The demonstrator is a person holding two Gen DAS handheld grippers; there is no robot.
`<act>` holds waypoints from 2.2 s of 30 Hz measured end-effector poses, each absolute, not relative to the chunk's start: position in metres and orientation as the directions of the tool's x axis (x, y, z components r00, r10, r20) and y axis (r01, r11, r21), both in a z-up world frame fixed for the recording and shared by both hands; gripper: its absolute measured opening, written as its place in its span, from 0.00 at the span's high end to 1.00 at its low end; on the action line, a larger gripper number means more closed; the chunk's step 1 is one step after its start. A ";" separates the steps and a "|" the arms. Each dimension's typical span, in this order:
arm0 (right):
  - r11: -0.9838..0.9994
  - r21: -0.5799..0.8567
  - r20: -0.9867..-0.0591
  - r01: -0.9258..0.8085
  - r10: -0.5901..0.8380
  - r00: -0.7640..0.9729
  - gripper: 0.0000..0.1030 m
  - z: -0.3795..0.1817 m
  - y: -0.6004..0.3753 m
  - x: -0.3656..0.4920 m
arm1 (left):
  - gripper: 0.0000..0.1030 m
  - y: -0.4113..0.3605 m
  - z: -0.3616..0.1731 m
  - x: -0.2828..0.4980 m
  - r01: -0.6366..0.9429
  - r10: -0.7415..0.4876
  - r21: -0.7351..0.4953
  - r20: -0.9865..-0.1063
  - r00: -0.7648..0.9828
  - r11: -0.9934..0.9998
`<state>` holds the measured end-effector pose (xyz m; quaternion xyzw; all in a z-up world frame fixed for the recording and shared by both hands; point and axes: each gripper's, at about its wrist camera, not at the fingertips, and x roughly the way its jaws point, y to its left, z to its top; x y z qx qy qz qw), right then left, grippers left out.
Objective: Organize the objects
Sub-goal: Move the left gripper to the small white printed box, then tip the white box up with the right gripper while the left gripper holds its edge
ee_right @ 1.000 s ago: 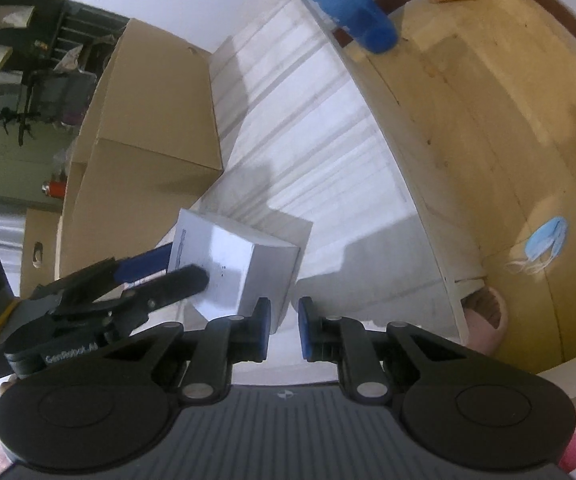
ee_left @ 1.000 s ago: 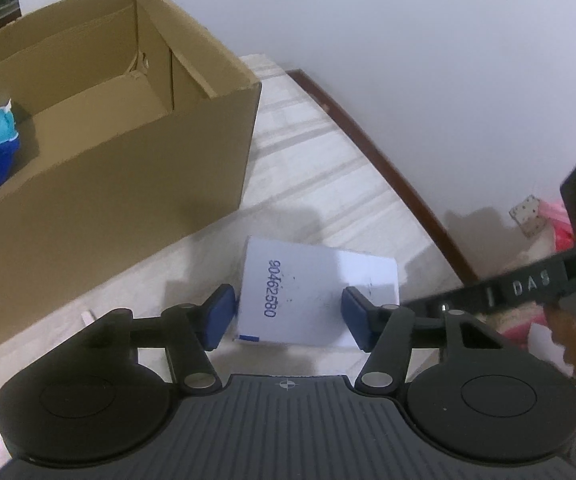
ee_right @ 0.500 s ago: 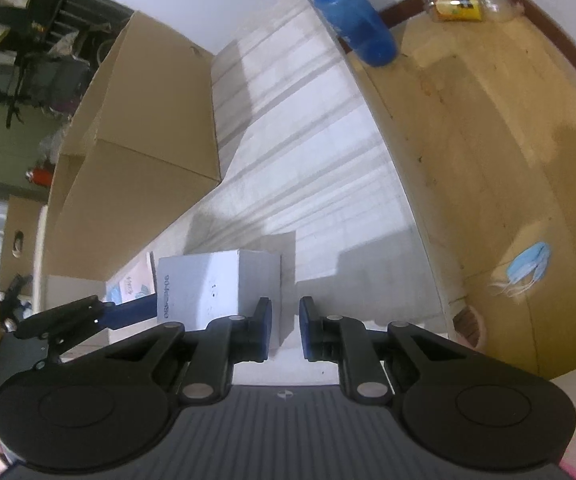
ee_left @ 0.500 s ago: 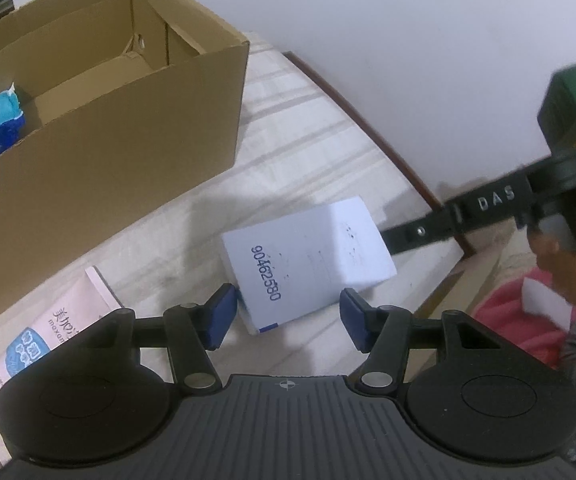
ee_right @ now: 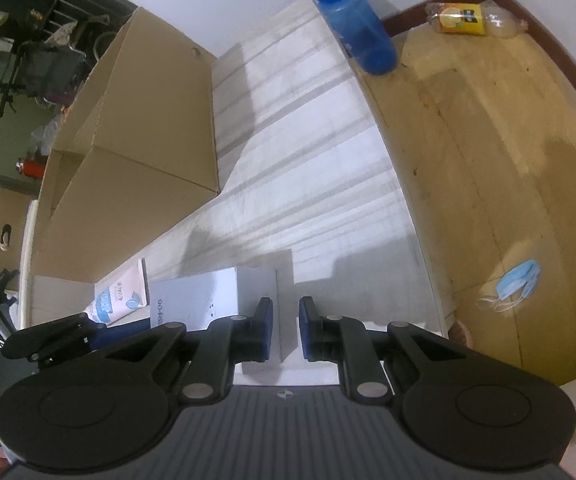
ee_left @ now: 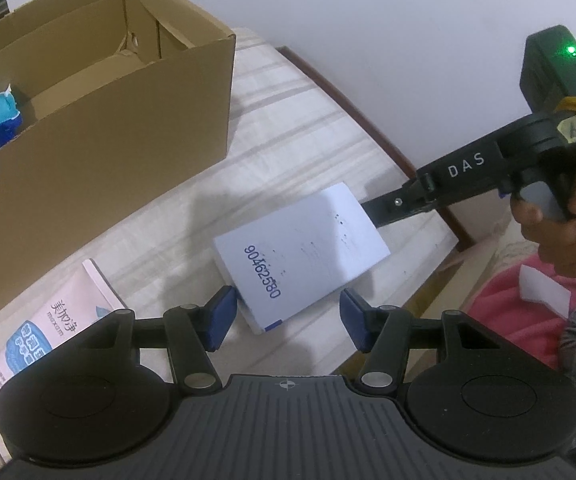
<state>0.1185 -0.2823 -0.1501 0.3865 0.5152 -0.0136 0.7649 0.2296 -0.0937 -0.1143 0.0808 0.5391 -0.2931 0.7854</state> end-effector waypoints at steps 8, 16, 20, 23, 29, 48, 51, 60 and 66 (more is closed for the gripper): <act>0.729 0.563 -0.802 0.390 0.367 0.472 0.84 -0.148 -0.280 0.119 | 0.38 -0.095 -0.108 0.219 0.587 -0.360 -0.151 -0.897 0.257 0.795; 0.745 0.549 -0.807 0.379 0.355 0.472 0.83 -0.146 -0.278 0.120 | 0.26 -0.106 -0.112 0.209 0.695 -0.322 -0.025 -0.898 0.300 0.718; 0.712 0.580 -0.793 0.396 0.381 0.475 0.82 -0.150 -0.284 0.118 | 0.18 -0.106 -0.115 0.206 0.734 -0.323 0.013 -0.892 0.315 0.679; 0.699 0.594 -0.786 0.399 0.398 0.473 0.80 -0.151 -0.287 0.116 | 0.14 -0.105 -0.115 0.202 0.762 -0.318 0.061 -0.885 0.340 0.645; 0.694 0.609 -0.776 0.385 0.420 0.470 0.75 -0.151 -0.290 0.112 | 0.10 -0.112 -0.125 0.198 0.793 -0.294 0.166 -0.868 0.400 0.586; 0.683 0.625 -0.764 0.377 0.439 0.472 0.63 -0.150 -0.295 0.108 | 0.09 -0.114 -0.115 0.200 0.811 -0.425 0.139 -0.794 0.434 0.568; 0.675 0.631 -0.761 0.383 0.444 0.473 0.62 -0.150 -0.296 0.108 | 0.09 -0.115 -0.121 0.202 0.823 -0.408 0.152 -0.810 0.421 0.548; 0.703 0.618 -0.766 0.353 0.436 0.472 0.52 -0.145 -0.295 0.105 | 0.09 -0.105 -0.122 0.204 0.821 -0.442 0.142 -0.786 0.433 0.553; 0.601 0.728 -0.675 0.329 0.543 0.500 0.48 -0.148 -0.293 0.103 | 0.21 -0.112 -0.126 0.201 0.850 -0.441 0.172 -0.794 0.419 0.497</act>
